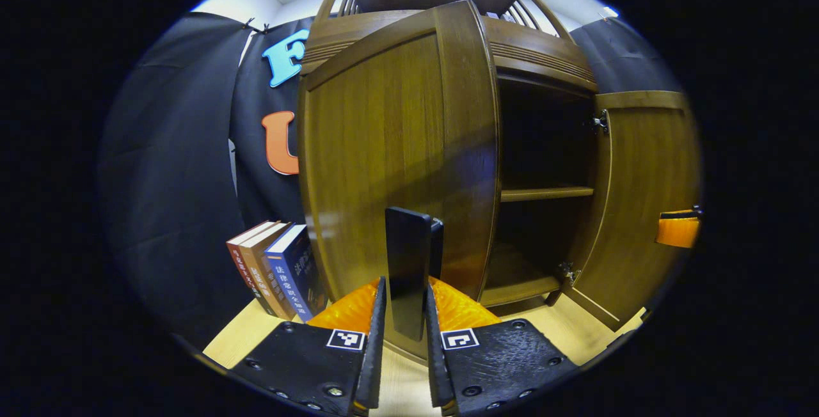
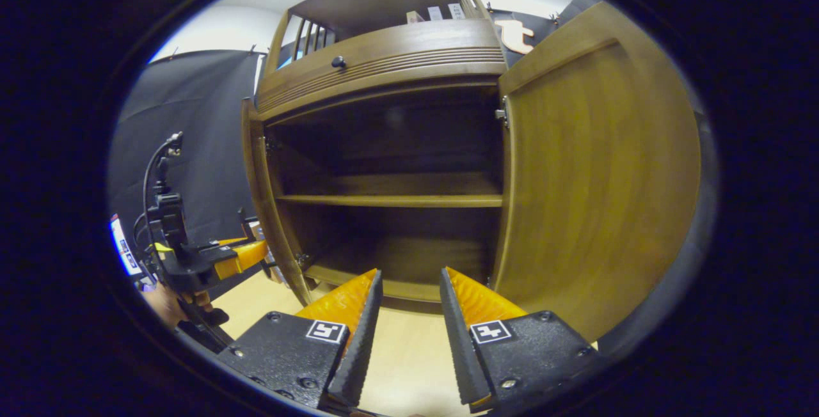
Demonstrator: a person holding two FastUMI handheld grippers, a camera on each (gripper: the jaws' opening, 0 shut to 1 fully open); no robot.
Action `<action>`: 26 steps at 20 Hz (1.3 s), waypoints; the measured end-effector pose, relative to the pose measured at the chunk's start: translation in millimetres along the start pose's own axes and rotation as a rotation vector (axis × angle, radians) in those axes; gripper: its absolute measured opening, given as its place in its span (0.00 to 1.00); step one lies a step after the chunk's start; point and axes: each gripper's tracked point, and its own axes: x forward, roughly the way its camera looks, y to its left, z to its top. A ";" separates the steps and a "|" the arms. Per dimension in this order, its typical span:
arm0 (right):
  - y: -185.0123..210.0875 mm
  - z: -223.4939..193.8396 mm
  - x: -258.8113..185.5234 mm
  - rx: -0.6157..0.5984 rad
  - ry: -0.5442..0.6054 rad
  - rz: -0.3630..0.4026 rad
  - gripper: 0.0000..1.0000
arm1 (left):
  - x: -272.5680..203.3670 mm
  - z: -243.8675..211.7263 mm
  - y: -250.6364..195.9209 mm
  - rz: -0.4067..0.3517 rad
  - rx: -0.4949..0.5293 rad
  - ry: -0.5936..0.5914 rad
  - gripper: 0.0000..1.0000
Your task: Open the right door of the double-door shoe cabinet with the right hand, and open the left door with the left hand.
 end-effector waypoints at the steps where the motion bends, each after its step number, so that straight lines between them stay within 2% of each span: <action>1: 2.2 0.4 2.3 0.000 0.002 0.006 0.58 | -4.9 -0.6 4.5 0.010 -0.003 0.001 0.29; 4: 10.7 -2.8 11.2 -0.002 0.019 0.020 0.60 | -12.7 -3.0 18.2 0.035 -0.026 0.001 0.29; 8: 22.3 -4.2 18.8 -0.012 0.037 0.040 0.58 | -22.4 -4.0 36.6 0.070 -0.071 0.000 0.29; 11: 34.9 -4.9 24.4 -0.029 0.048 0.062 0.58 | -31.6 -7.3 55.3 0.120 -0.097 -0.004 0.29; 12: 40.5 -5.9 26.8 -0.036 0.050 0.069 0.58 | -34.4 -6.7 57.4 0.104 -0.106 -0.007 0.29; 13: 46.3 -7.3 27.9 -0.042 0.054 0.078 0.58 | -19.0 -9.0 67.7 0.137 -0.117 -0.013 0.29; 15: 59.2 -9.7 31.1 -0.056 0.063 0.098 0.58 | -43.3 -9.6 85.1 0.194 -0.089 -0.006 0.07; 17: 71.5 -10.9 33.8 -0.073 0.068 0.119 0.58 | -48.8 -8.4 100.0 0.205 -0.093 -0.016 0.07; 18: 78.2 -11.7 34.6 -0.082 0.070 0.128 0.58 | -49.1 -7.5 107.9 0.209 -0.103 -0.020 0.02; 22: 99.3 -14.8 39.7 -0.109 0.081 0.155 0.58 | -55.6 -11.2 124.5 0.153 -0.171 -0.016 0.02; 26: 115.5 -19.2 45.9 -0.126 0.093 0.163 0.58 | -61.6 -13.7 137.3 0.132 -0.149 -0.006 0.02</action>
